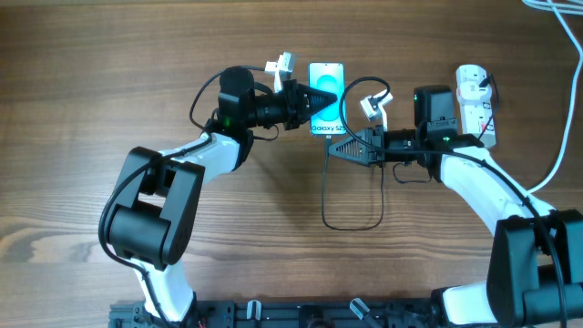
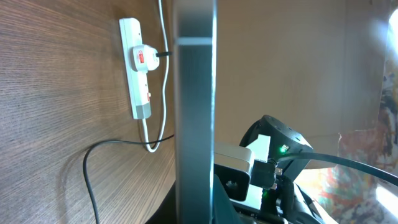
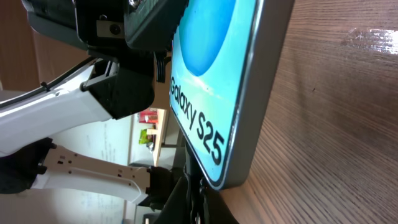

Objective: Plug charger to phone and switch on socket

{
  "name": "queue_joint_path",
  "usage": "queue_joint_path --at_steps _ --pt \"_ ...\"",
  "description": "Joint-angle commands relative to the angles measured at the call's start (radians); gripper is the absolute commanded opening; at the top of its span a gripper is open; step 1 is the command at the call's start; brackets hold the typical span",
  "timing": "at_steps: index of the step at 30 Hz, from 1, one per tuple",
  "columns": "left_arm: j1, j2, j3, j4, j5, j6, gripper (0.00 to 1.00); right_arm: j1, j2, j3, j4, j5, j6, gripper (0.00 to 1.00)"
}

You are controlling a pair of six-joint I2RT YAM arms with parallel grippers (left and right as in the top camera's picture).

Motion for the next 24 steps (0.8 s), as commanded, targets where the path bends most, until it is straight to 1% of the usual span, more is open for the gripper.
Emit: queue_joint_path --at_steps 1,24 --pt "-0.015 0.004 0.023 0.01 0.096 0.002 0.04 -0.007 0.018 -0.002 0.008 0.021 -0.021 0.04" --pt "-0.015 0.004 0.023 0.01 0.172 0.013 0.04 -0.027 0.018 -0.002 0.014 0.018 0.001 0.04"
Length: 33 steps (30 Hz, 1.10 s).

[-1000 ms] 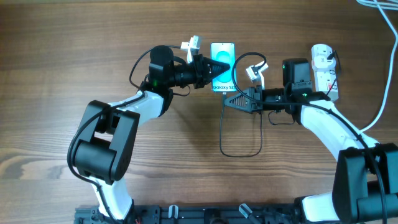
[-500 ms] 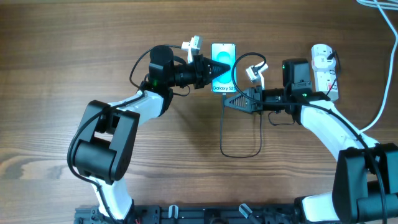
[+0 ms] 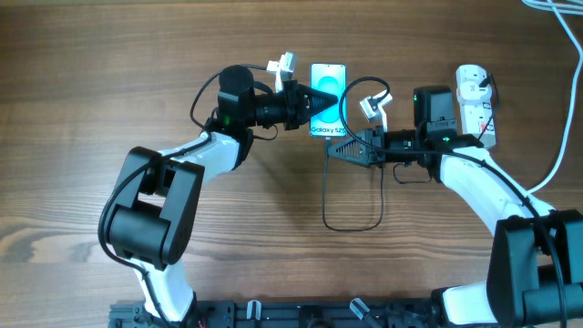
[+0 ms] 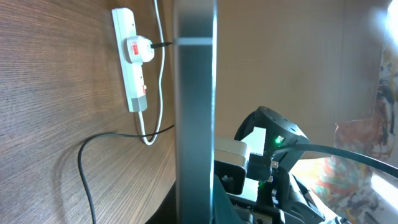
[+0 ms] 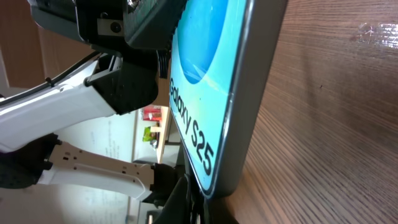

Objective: Plug charger to phone and switch on socket

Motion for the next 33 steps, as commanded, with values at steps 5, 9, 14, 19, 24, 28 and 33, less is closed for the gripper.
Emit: queue_joint_path --at_steps 5,9,14,19,24,28,33 --pt "-0.016 0.004 0.016 0.01 0.134 0.012 0.04 -0.038 0.018 -0.001 0.017 0.037 0.0 0.04" --pt "-0.017 0.004 0.016 0.01 0.134 0.012 0.04 -0.038 0.018 -0.001 0.03 0.037 0.003 0.04" --pt "-0.018 0.004 0.016 0.01 0.134 0.012 0.04 -0.038 0.018 -0.001 0.047 0.053 0.03 0.04" --pt "-0.018 0.004 0.016 0.01 0.134 0.024 0.04 -0.038 0.018 -0.001 0.074 0.051 0.068 0.05" --pt "-0.026 0.004 0.016 -0.016 0.133 0.056 0.04 -0.038 0.018 -0.001 0.093 0.051 0.108 0.04" --pt "-0.033 0.004 0.016 -0.043 0.133 0.061 0.04 -0.038 0.018 -0.001 0.097 0.053 0.107 0.04" --pt "-0.034 0.004 0.016 -0.043 0.133 0.06 0.04 -0.038 0.018 -0.001 0.097 0.09 0.105 0.05"
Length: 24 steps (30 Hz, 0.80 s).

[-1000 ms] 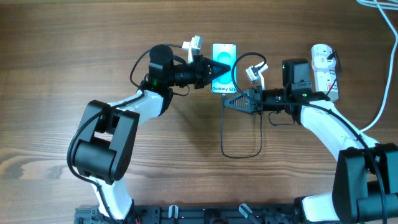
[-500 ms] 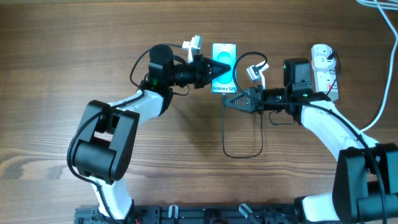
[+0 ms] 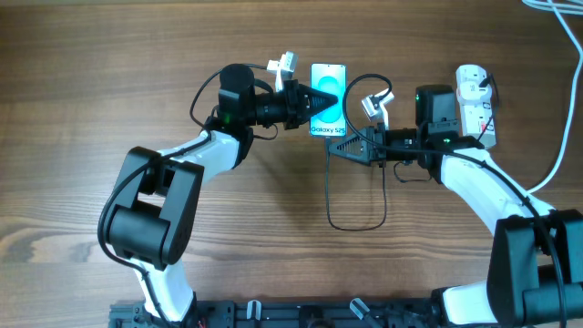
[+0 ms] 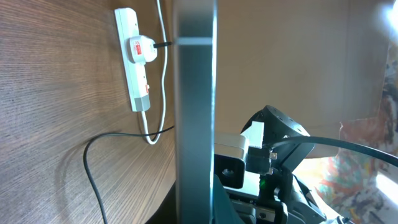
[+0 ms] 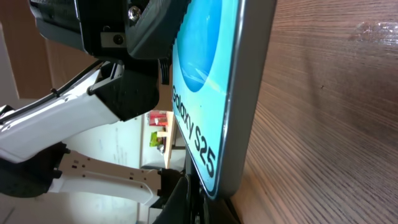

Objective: Plug charger to phone and switch on socket

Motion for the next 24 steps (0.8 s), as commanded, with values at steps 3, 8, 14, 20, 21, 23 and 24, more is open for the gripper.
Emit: queue_joint_path --at_steps 3,8,14,20,21,23,24 --pt "-0.035 0.004 0.005 -0.003 0.133 0.026 0.04 -0.03 0.018 0.013 0.026 0.104 0.004 0.04" --pt "-0.035 0.004 0.005 -0.003 0.133 0.026 0.04 -0.03 0.018 0.013 0.029 0.13 0.008 0.05" --pt "-0.035 0.004 0.005 -0.003 0.133 0.026 0.04 -0.03 0.018 0.013 0.071 0.13 0.036 0.04" --pt "-0.035 0.004 0.005 -0.003 0.133 0.026 0.04 -0.03 0.018 0.013 0.088 0.13 0.048 0.04" --pt "-0.035 0.004 0.005 -0.003 0.133 0.026 0.04 -0.03 0.018 0.013 0.088 0.129 0.048 0.05" --pt "-0.035 0.004 0.005 -0.003 0.133 0.026 0.04 -0.03 0.018 0.013 0.088 0.122 0.04 0.04" --pt "-0.035 0.004 0.005 -0.003 0.132 0.026 0.04 -0.03 0.018 0.013 0.088 0.106 0.028 0.04"
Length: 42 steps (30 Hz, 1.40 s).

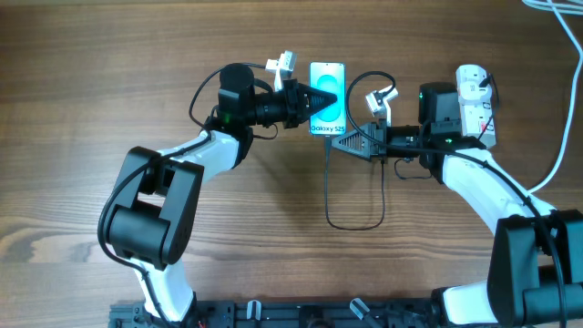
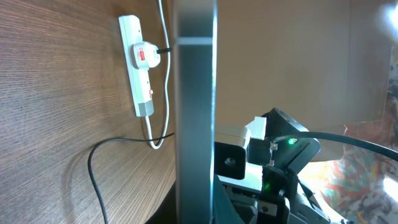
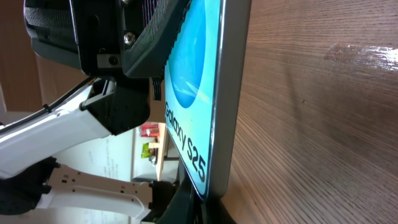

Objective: Plug charger to phone and switch on socket

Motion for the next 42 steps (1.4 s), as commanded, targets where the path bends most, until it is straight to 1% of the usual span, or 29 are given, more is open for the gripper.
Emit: queue_joint_path --at_steps 1,5,6,9,11,13,21,23,25,31,38,42 --pt "-0.034 0.003 0.004 0.002 0.151 0.008 0.04 -0.019 0.018 0.016 0.028 0.04 -0.024 0.04" --pt "-0.024 0.003 0.004 0.003 0.13 0.009 0.04 -0.019 0.018 0.016 -0.011 -0.005 -0.082 0.05" --pt "-0.02 0.003 0.004 0.002 0.125 0.009 0.04 -0.019 0.018 0.016 -0.032 -0.004 -0.095 0.09" --pt "0.002 0.003 0.004 0.002 0.121 0.009 0.04 -0.019 0.017 0.016 -0.109 -0.003 -0.171 0.18" --pt "0.013 0.003 0.004 0.002 0.117 0.009 0.04 -0.019 0.017 0.016 -0.146 -0.003 -0.201 0.21" --pt "0.026 0.003 0.004 0.002 0.106 0.009 0.04 -0.019 0.017 0.016 -0.174 -0.003 -0.227 0.22" --pt "0.05 0.003 0.004 0.002 0.029 0.007 0.04 -0.019 0.007 0.016 -0.185 -0.026 -0.267 0.35" --pt "0.05 0.003 0.004 0.002 0.001 -0.007 0.04 -0.017 0.001 0.016 -0.183 -0.026 -0.274 0.41" --pt "0.05 0.003 0.004 0.002 -0.023 -0.027 0.04 -0.012 -0.003 0.016 -0.173 -0.026 -0.274 0.43" --pt "0.032 0.003 0.004 0.002 -0.072 -0.048 0.04 0.023 -0.004 0.016 -0.11 -0.025 -0.261 0.43" --pt "0.021 0.003 0.004 0.002 -0.082 -0.05 0.04 0.031 -0.003 0.016 -0.032 -0.021 -0.192 0.34" --pt "0.019 0.003 0.004 0.002 -0.082 -0.079 0.04 0.031 -0.003 0.016 -0.014 -0.022 -0.178 0.33"
